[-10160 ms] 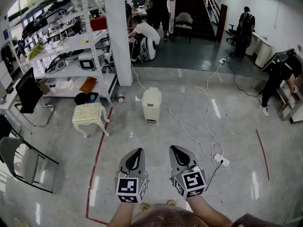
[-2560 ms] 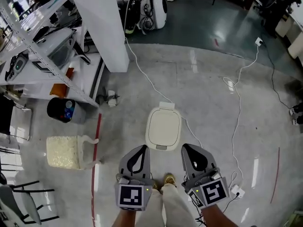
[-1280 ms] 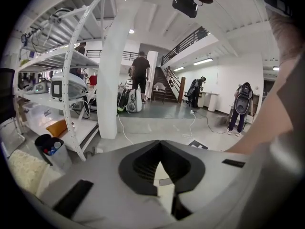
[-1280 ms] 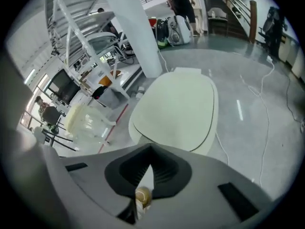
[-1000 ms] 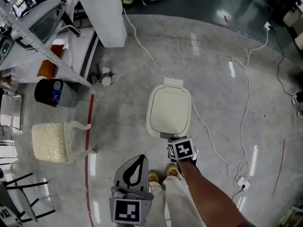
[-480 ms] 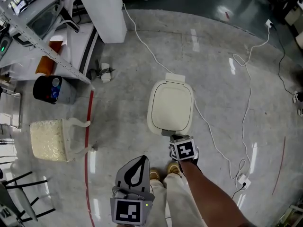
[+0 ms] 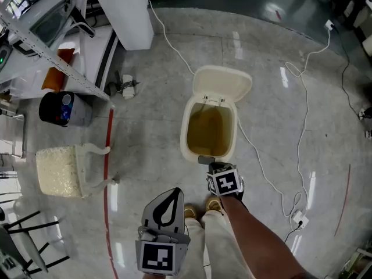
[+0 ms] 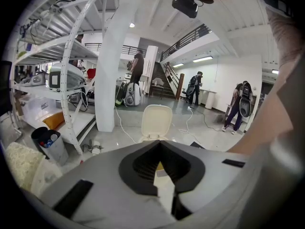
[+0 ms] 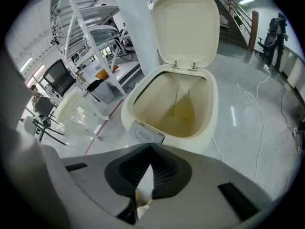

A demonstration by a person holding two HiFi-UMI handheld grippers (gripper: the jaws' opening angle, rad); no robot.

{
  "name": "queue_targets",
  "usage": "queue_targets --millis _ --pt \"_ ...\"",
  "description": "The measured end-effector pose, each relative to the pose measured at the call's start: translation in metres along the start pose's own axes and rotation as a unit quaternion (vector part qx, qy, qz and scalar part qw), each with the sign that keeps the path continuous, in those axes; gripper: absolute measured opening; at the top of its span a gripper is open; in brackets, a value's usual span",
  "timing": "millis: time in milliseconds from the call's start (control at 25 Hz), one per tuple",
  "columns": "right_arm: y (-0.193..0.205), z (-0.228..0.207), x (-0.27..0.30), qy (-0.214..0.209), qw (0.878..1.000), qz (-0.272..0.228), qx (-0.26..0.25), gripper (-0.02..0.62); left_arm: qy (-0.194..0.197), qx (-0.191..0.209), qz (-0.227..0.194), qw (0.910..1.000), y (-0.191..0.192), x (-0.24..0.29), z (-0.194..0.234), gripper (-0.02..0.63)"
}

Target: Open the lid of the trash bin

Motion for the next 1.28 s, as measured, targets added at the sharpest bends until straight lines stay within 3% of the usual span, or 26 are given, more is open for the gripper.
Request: queue_targets --millis 400,600,800,960,1120,1280 --pt "-0.013 0.004 -0.009 -0.005 1.000 -0.022 0.009 0.034 0.001 -0.004 -0.006 1.0000 -0.004 -0.001 0.001 0.000" --pt "-0.037 0.015 -0.042 -0.013 0.999 -0.049 0.017 0.034 0.006 -0.005 -0.012 0.9999 -0.018 -0.012 -0.002 0.000" --pt "-0.090 0.026 -0.121 -0.015 0.995 -0.099 0.014 0.034 0.010 0.002 -0.038 0.9992 -0.062 -0.043 -0.016 0.000" --pt "-0.137 0.035 -0.203 -0.010 0.986 -0.164 -0.019 0.034 0.026 -0.006 -0.064 0.9976 -0.111 -0.066 -0.022 0.000" --pt "-0.157 0.045 -0.283 -0.010 0.971 -0.238 -0.010 0.034 0.050 -0.014 -0.069 0.9963 -0.158 -0.104 -0.031 0.000" --pt "-0.165 0.056 -0.354 -0.005 0.952 -0.305 -0.039 0.034 0.061 -0.004 -0.100 0.9931 -0.187 -0.128 -0.050 0.000"
Point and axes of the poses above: the fingertips, and each gripper's own axes: x forward along the fingers, z to its left, y out of its underside, the point moved 10 cm from there along -x, backward along the fingers, and after that the axes turned 3 degrees about -y, right-handed, at the moved point
